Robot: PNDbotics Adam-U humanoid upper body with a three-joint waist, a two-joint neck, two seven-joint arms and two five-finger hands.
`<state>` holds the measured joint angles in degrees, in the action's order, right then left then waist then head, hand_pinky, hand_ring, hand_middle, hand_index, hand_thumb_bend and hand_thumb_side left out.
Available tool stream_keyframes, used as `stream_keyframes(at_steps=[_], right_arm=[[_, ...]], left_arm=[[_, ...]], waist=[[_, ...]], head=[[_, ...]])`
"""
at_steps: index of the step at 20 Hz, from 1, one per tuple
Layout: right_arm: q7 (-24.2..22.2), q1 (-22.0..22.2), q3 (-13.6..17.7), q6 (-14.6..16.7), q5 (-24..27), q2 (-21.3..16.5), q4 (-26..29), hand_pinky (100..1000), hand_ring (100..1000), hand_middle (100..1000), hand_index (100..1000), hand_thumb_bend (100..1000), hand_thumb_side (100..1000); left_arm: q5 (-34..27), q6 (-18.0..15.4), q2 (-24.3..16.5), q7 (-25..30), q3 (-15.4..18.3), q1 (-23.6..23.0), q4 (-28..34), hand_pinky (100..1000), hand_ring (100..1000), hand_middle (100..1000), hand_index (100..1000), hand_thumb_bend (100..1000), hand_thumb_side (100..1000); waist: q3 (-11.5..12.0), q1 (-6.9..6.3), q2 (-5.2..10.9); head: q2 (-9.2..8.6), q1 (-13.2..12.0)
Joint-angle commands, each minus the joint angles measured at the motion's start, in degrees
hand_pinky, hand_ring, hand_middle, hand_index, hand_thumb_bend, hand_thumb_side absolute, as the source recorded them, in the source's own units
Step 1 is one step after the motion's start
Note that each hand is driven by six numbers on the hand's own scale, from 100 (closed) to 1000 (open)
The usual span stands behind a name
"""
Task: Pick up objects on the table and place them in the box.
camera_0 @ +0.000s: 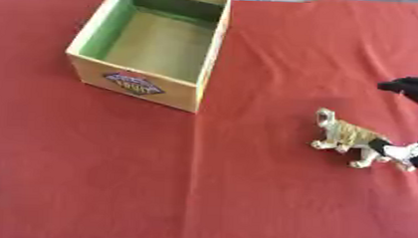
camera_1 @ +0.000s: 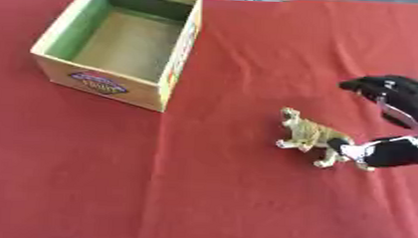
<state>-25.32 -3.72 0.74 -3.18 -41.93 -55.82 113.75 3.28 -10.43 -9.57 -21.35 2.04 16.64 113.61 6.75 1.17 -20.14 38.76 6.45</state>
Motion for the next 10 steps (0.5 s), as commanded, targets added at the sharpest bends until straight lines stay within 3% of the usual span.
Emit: stream_keyframes(at_steps=[1,10], right_arm=[[-1.7,-1.1,-1.0,-1.8,-1.4,-2.9,0.7,960,931,886,1000,409,675],[-2.6,-3.2,-4.5,-2.0,-3.0,-3.2,-1.8,953,913,838,979,441,662]], left_arm=[[-0.2,0.0,-0.9,0.5,0.0,0.2,1.0,512,447,557,689,100,566],[-0.1,0.3,-0.7,1.3,-0.2,0.4,1.0,511,446,558,688,100,562]], waist=[[0.2,0.12,1.25],[0.8,0.46,0.87]], head=[[-0.03,0.8],[-0.31,1.6]])
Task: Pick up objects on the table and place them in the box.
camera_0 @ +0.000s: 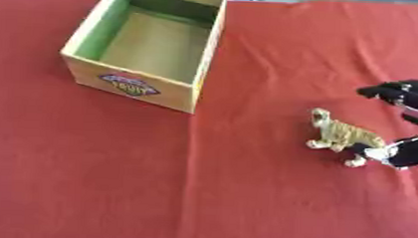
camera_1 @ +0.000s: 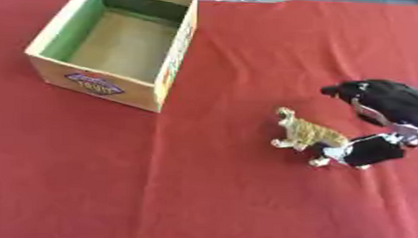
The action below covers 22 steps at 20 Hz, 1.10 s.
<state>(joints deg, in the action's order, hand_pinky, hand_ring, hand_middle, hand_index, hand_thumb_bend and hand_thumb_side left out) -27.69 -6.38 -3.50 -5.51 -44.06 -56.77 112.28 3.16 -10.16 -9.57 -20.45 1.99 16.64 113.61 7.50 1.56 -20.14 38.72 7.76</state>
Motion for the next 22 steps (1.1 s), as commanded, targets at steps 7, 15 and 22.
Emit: stream_keyframes(at_steps=[7,15,22], right_arm=[[0.5,-1.0,-1.8,0.5,-3.1,-1.4,-2.2,943,898,782,926,422,621],[1.1,-2.0,-3.4,0.2,-5.5,-1.0,-4.2,936,888,749,897,402,612],[1.8,-2.3,-4.5,0.9,-6.8,-1.1,-2.7,927,871,700,845,413,577]], left_arm=[[0.1,0.1,-0.6,0.8,-0.2,0.4,1.0,511,446,558,688,100,560],[0.3,0.3,-0.4,1.2,-0.2,0.3,1.0,510,445,558,688,100,563],[0.5,0.5,-0.3,1.6,-0.2,0.2,1.0,508,445,559,687,100,561]], waist=[[0.3,0.10,0.77],[0.7,0.07,0.46],[0.8,0.27,0.17]], head=[[-0.56,0.4],[-0.70,0.8],[-0.71,0.8]])
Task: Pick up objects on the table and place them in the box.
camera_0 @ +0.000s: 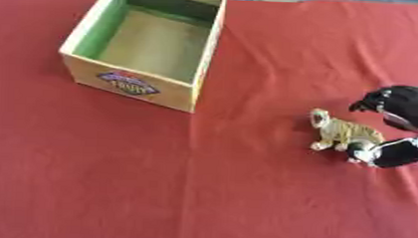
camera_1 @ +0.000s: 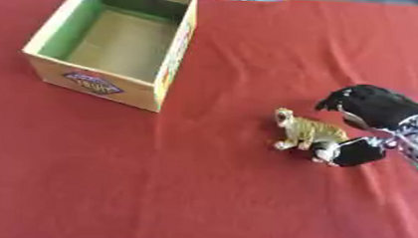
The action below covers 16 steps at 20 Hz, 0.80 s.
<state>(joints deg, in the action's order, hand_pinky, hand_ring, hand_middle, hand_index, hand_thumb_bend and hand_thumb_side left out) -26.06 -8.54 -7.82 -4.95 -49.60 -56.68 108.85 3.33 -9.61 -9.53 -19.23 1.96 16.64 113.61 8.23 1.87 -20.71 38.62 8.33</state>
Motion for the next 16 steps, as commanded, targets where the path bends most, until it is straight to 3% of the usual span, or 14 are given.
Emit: stream_keyframes(at_steps=[1,10,16], right_arm=[[0.2,-0.1,-0.4,0.5,-1.4,-1.2,0.9,924,865,686,834,396,555],[-0.3,0.2,-1.4,1.2,0.2,-1.2,2.4,902,835,604,766,175,394],[-1.1,0.0,-1.5,1.2,2.1,-1.2,1.9,897,829,596,760,149,376]], left_arm=[[0.4,-0.1,-0.3,0.4,-0.2,0.2,1.0,508,444,559,686,100,560],[0.6,0.1,-0.2,0.7,-0.2,0.2,1.0,508,444,559,686,100,563],[0.6,0.1,-0.2,0.9,-0.2,0.1,1.0,507,445,559,686,100,563]], waist=[[0.1,-0.01,0.70],[0.1,0.19,0.64],[0.1,0.25,0.70]], head=[[-0.63,0.2],[-0.61,-0.1],[-0.61,0.0]])
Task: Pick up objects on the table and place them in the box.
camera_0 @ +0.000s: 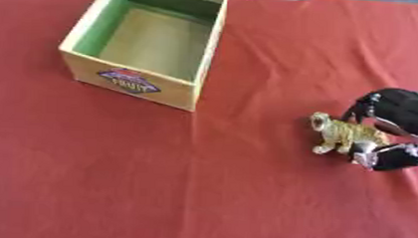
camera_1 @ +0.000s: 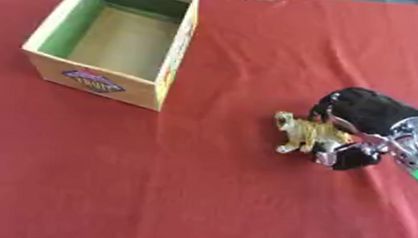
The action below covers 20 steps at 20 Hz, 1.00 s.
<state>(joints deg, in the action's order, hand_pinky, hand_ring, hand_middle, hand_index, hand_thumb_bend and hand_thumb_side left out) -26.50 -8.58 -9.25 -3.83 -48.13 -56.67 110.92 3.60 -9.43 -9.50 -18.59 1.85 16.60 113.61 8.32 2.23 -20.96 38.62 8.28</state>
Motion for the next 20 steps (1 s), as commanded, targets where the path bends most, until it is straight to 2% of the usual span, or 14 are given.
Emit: stream_keyframes(at_steps=[1,3,4,8,12,15,20], right_arm=[[-0.6,0.1,-0.1,0.0,0.7,-1.2,-0.1,897,829,596,760,149,376],[-0.7,0.1,-0.1,0.0,0.7,-1.2,-0.2,897,829,596,760,149,376],[-0.7,0.2,-0.2,0.1,0.8,-1.2,-0.2,901,835,597,792,191,427],[-3.2,-0.6,-1.4,1.0,2.9,-1.1,-3.0,900,833,582,770,186,433],[-4.9,-1.3,-1.4,1.6,4.5,-0.9,-4.0,896,836,610,712,100,405],[-5.0,-1.4,-1.2,1.4,5.6,-0.8,-4.2,892,832,624,697,100,384],[-4.6,-1.6,-0.7,0.7,7.0,-0.7,-4.1,880,799,541,647,100,316]], left_arm=[[0.3,-0.1,-0.2,0.2,-0.1,0.2,1.0,507,445,559,686,100,563],[0.3,-0.1,-0.2,0.3,-0.1,0.2,1.0,507,445,559,686,100,563],[0.3,-0.1,-0.2,0.3,-0.1,0.2,1.0,507,444,559,685,100,561],[0.3,-0.1,-0.2,0.4,-0.1,0.2,1.0,507,445,560,685,100,563],[0.3,-0.1,-0.2,0.4,-0.1,0.2,1.0,503,443,560,685,100,563],[0.3,-0.1,-0.2,0.5,-0.1,0.2,1.0,502,443,560,685,100,563],[0.3,-0.1,-0.2,0.5,-0.1,0.2,1.0,500,445,561,685,100,563]], waist=[[0.0,-0.10,0.95],[0.0,-0.10,0.95],[0.1,-0.09,0.92],[0.5,-0.04,0.90],[0.7,-0.09,0.81],[0.8,-0.12,0.74],[0.8,-0.09,0.67]], head=[[-0.60,0.0],[-0.60,0.0],[-0.66,0.0],[-0.82,0.2],[-0.88,0.1],[-0.93,0.1],[-0.98,0.0]])
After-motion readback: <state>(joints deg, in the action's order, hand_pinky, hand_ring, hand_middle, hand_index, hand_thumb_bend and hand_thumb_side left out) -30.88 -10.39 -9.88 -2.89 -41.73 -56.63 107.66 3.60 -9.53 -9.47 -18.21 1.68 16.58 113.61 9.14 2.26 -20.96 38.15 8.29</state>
